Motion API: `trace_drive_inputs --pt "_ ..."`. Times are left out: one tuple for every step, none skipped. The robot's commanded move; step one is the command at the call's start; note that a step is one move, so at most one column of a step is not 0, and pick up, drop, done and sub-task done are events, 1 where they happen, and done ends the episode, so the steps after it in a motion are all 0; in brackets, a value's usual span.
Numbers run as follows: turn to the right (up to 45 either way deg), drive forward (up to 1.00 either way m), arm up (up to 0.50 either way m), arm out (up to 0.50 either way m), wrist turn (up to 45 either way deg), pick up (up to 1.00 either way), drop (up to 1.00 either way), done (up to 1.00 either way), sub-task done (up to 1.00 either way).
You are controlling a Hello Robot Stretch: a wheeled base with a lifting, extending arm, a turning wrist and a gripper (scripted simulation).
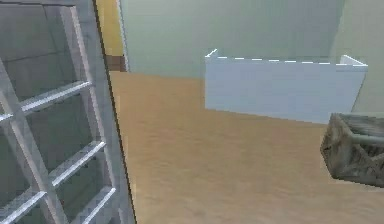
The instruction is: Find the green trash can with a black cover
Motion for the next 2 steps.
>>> trace_drive_inputs --pt "0.0 1.00 0.00 0.00 0.0 0.00 0.00 0.00 0.00" --pt "-3.0 0.00 0.00 0.00 0.0 0.00 0.00 0.00 0.00"
